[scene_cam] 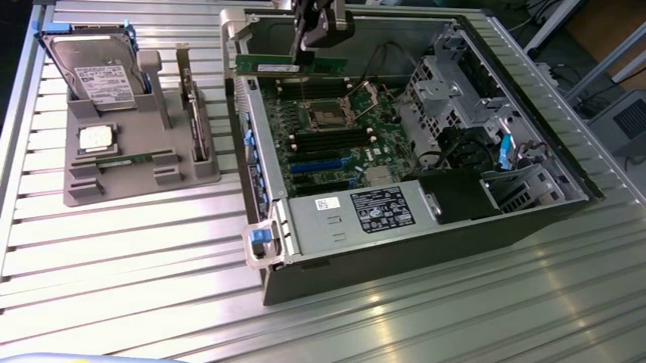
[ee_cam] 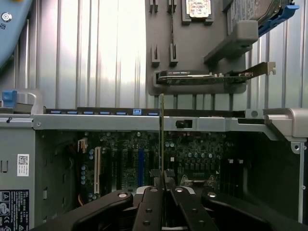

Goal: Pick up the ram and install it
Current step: 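Pick up the ram and move it above insertion slot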

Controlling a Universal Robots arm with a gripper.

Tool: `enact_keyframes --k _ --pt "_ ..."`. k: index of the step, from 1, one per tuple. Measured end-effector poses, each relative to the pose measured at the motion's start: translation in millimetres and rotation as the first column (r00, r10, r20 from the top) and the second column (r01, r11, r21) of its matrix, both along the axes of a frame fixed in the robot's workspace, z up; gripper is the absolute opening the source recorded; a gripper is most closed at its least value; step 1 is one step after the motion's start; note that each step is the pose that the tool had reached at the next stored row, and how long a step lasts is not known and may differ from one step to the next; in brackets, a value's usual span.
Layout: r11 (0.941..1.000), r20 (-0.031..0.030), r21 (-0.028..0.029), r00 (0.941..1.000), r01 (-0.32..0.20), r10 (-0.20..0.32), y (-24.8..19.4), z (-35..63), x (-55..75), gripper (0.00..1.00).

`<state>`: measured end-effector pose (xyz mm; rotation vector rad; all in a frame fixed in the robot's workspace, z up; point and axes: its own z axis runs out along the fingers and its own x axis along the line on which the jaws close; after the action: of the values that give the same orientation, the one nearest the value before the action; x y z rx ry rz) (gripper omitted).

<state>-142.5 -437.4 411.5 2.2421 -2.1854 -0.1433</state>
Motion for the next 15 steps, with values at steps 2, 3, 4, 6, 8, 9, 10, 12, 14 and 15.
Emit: enact_keyframes --k 2,3,4,6,8,9,10,12,14,15 --pt "1.0 -0.0015 0.0001 1.0 0.0 0.0 0.0 -0.1 3.8 0.12" --pt "1.0 -0.0022 0.0001 1.0 0.0 0.0 0.0 -0.1 5.9 0.12" --pt "1.0 -0.0029 0.0 1.0 -0.001 0.001 0.0 -0.1 7.9 0.12" --pt "1.0 -0.0041 0.0001 1.0 -0.002 0.002 0.0 -0.2 12.4 0.12" --pt "1.0 -0.0054 0.0 1.0 -0.003 0.003 0.0 -0.2 17.3 0.12" --pt "1.0 -0.0059 0.0 1.0 -0.004 0.004 0.0 -0.2 19.1 0.12" --pt "1.0 -0.0063 0.0001 1.0 -0.005 0.005 0.0 -0.3 21.0 0.12" --pt "1.0 -0.008 0.0 0.9999 -0.006 0.006 0.0 -0.3 27.5 0.12" --pt "1.0 -0.0091 0.0001 0.9999 -0.008 0.008 0.0 -0.4 32.8 0.12" --pt "1.0 -0.0099 0.0001 0.9999 -0.009 0.009 0.0 -0.5 36.4 0.12"
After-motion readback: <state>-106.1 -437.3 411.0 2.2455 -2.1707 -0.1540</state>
